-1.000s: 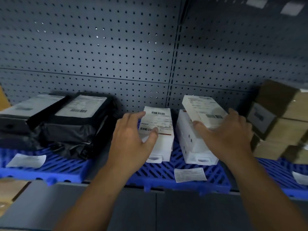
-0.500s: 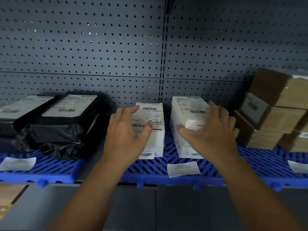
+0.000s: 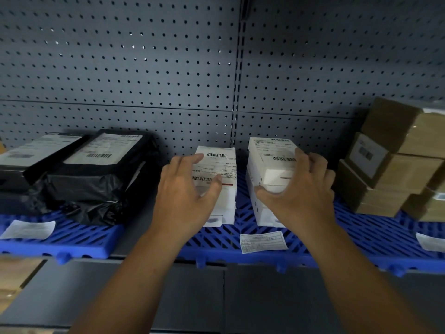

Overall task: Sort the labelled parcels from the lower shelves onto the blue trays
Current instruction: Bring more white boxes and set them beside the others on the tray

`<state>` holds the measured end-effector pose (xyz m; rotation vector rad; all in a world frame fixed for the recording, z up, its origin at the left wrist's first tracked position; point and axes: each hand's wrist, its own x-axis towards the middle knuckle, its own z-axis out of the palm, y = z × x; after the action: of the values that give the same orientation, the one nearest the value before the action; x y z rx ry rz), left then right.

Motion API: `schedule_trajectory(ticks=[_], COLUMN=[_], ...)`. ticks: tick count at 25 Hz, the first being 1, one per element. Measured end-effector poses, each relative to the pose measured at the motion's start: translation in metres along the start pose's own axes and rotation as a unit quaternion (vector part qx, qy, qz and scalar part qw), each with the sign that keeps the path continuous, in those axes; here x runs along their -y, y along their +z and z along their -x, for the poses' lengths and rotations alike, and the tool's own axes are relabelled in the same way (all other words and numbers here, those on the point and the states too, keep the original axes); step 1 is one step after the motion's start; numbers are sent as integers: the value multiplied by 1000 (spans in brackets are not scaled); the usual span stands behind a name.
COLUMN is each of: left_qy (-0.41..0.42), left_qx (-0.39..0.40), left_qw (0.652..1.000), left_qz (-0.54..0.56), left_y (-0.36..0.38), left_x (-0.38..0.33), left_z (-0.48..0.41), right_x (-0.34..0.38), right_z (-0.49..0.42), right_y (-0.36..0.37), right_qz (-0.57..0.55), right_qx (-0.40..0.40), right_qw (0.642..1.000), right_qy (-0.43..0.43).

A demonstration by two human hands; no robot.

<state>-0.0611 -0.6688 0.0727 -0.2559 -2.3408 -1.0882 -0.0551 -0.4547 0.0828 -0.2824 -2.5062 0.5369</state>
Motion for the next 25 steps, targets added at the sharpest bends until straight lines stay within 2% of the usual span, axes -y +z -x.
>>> schedule_trajectory(ticks=[20, 25], left_qy=[9, 11], left_qx=[-3, -3], left_qw=[1000, 998], left_qz=[-25, -62], left_y=[6, 9], left_x=[2, 1], left_z=[3, 5], right_x=[-2, -2], right_z=[-1, 0], right_y=[2, 2], right_qz=[-28, -25], right_qx=[-3, -10], right_qw=[1000, 1000], right_qy=[5, 3])
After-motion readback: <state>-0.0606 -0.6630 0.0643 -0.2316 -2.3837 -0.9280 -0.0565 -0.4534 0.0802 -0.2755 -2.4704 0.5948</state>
